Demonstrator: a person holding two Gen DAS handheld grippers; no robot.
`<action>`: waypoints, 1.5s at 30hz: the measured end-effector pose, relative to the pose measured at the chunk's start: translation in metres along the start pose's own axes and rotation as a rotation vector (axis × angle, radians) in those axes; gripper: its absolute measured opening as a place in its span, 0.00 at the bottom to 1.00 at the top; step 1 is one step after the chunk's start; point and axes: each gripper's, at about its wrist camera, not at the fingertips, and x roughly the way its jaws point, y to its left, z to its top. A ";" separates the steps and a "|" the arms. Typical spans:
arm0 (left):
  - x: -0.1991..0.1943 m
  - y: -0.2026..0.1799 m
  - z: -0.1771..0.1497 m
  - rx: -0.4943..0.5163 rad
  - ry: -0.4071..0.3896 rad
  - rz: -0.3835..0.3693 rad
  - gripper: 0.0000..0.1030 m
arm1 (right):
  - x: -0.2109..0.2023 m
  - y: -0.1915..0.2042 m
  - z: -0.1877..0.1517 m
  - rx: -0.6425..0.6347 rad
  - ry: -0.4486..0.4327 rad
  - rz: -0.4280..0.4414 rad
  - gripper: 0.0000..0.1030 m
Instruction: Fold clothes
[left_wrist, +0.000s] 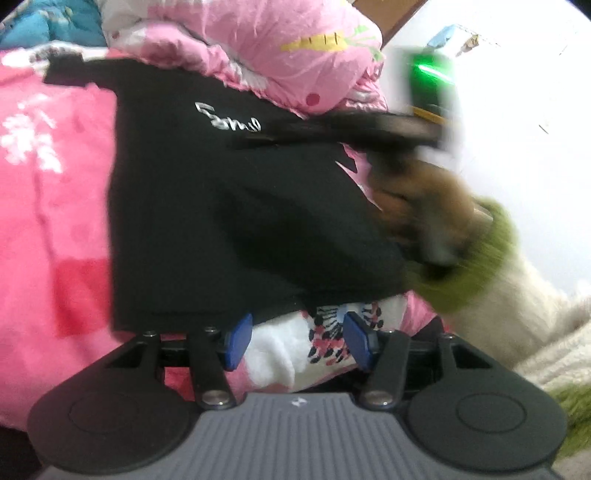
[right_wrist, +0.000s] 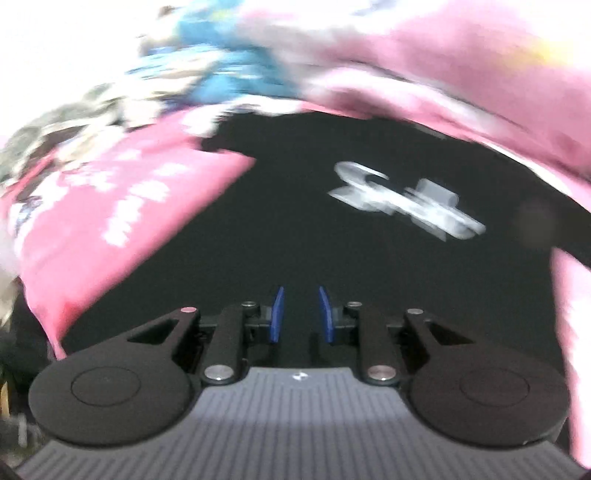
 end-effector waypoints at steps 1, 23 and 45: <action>-0.006 0.001 0.003 0.007 -0.022 0.012 0.54 | 0.024 0.011 0.013 -0.024 0.006 0.043 0.18; -0.044 0.078 0.011 -0.136 -0.138 0.143 0.55 | 0.071 0.042 0.009 0.027 0.160 0.151 0.20; -0.058 0.052 0.022 -0.023 -0.154 0.166 0.56 | -0.048 0.107 -0.105 -0.045 0.224 0.314 0.20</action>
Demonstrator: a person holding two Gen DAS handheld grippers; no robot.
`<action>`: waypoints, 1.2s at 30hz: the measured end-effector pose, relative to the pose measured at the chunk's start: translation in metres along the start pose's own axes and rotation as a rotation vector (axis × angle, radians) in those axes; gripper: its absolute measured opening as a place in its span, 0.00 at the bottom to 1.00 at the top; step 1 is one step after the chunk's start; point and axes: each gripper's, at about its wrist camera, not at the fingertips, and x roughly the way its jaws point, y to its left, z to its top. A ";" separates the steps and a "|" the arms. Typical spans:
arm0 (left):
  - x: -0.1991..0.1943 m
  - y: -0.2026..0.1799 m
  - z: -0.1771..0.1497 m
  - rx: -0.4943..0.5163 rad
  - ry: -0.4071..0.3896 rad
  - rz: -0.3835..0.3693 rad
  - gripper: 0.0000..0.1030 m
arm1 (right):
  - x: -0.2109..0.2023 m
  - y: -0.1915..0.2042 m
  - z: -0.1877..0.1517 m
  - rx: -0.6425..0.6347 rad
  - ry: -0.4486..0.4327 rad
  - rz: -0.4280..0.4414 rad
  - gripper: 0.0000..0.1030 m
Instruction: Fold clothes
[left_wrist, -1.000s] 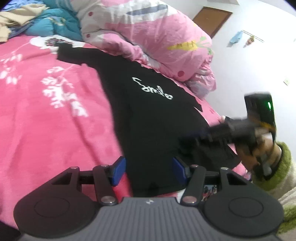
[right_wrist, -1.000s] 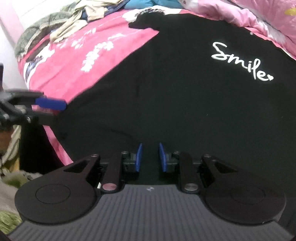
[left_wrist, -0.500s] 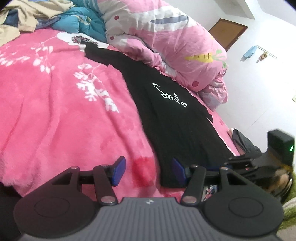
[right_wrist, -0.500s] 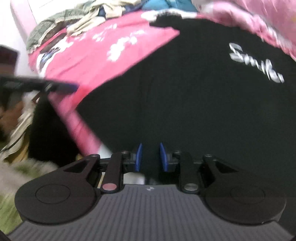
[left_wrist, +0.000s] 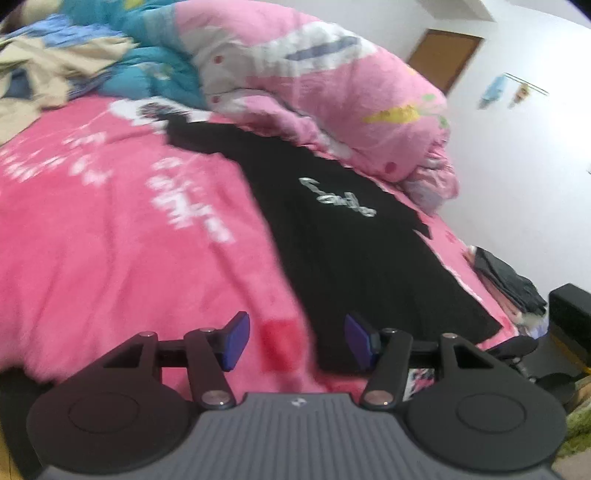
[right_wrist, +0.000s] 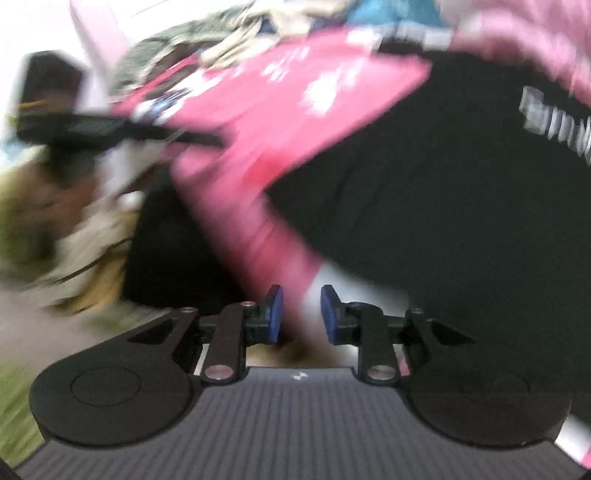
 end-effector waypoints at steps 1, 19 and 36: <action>0.006 -0.006 0.004 0.023 0.000 -0.025 0.56 | -0.012 -0.002 -0.005 0.016 -0.010 -0.021 0.20; 0.054 -0.021 0.007 0.022 0.073 -0.046 0.58 | -0.094 -0.101 -0.073 0.281 -0.077 -0.398 0.21; 0.052 0.000 0.007 -0.103 0.061 0.030 0.58 | -0.158 -0.170 -0.124 0.479 -0.258 -0.691 0.33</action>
